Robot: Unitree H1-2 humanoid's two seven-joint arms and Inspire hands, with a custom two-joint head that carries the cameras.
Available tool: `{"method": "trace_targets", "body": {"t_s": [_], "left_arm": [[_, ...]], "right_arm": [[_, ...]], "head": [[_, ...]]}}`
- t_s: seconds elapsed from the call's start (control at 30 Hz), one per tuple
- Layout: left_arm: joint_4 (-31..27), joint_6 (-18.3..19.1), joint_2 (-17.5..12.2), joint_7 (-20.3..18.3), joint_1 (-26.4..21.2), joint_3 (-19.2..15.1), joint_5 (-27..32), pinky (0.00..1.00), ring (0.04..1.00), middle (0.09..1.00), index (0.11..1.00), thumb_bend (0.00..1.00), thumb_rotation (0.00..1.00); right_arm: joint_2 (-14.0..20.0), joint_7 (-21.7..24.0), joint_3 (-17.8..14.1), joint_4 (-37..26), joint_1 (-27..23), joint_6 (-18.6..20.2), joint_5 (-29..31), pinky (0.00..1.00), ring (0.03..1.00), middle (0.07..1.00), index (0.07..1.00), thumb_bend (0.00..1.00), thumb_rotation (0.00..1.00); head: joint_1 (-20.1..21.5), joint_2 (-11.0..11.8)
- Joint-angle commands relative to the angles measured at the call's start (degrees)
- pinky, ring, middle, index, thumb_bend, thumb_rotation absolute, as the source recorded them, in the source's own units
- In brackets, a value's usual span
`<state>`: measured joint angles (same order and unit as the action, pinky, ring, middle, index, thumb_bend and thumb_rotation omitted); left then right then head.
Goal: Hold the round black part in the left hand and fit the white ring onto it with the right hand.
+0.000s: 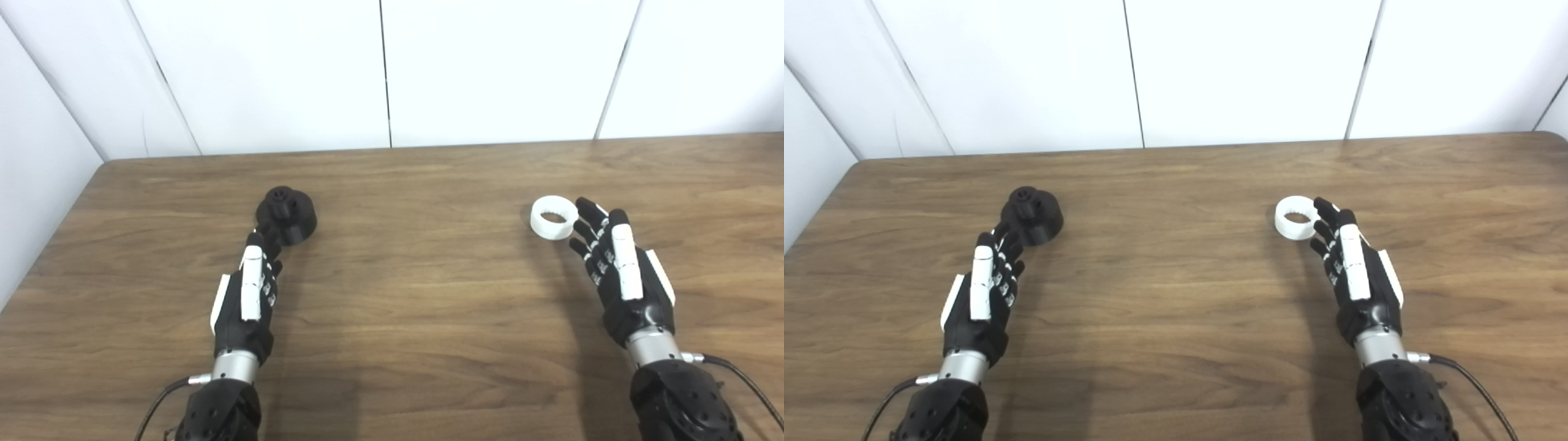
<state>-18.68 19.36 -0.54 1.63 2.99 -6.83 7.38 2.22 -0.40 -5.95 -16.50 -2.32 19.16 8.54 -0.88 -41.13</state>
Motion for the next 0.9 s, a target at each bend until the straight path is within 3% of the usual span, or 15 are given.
{"method": "trace_targets", "body": {"t_s": [0.0, 0.3, 0.57, 0.7, 0.87], "left_arm": [[-1.5, -2.1, -0.8, -0.3, -1.7, -0.3, 0.1, 1.0, 1.0, 1.0, 1.0, 0.6, 0.99], [-1.5, -2.5, -2.5, -1.0, -1.4, 0.4, -1.1, 1.0, 1.0, 1.0, 1.0, 0.59, 0.92], [-2.0, -2.6, -4.8, -1.7, -1.2, 1.7, -3.6, 1.0, 1.0, 1.0, 1.0, 0.58, 0.67], [-1.5, -3.1, -6.5, -2.6, -2.0, 0.8, -3.2, 1.0, 1.0, 1.0, 1.0, 0.58, 0.45], [-1.2, -2.6, -10.7, -1.1, -3.4, 1.5, -11.6, 0.99, 0.983, 0.996, 1.0, 0.7, 0.35]], "right_arm": [[-0.2, 0.3, 0.2, -1.3, -1.6, -2.6, 0.2, 0.92, 0.945, 0.936, 0.854, 0.56, 0.92], [-0.6, 0.1, 0.6, -1.4, -1.5, -2.7, -0.2, 0.92, 0.941, 0.933, 0.858, 0.54, 0.92], [-0.8, 0.0, 0.8, -1.5, -1.2, -3.0, -0.5, 0.91, 0.934, 0.927, 0.853, 0.54, 0.93], [-0.7, 0.0, 0.9, -1.2, -1.2, -3.3, -1.1, 0.9, 0.93, 0.925, 0.852, 0.54, 0.94], [-0.8, 0.0, 1.0, -0.3, -1.2, -3.7, -1.3, 0.89, 0.915, 0.916, 0.848, 0.57, 0.93]], "head": [[0.0, -0.1], [0.2, 0.4], [0.2, 0.4], [0.0, 0.5], [0.0, 0.7]]}}
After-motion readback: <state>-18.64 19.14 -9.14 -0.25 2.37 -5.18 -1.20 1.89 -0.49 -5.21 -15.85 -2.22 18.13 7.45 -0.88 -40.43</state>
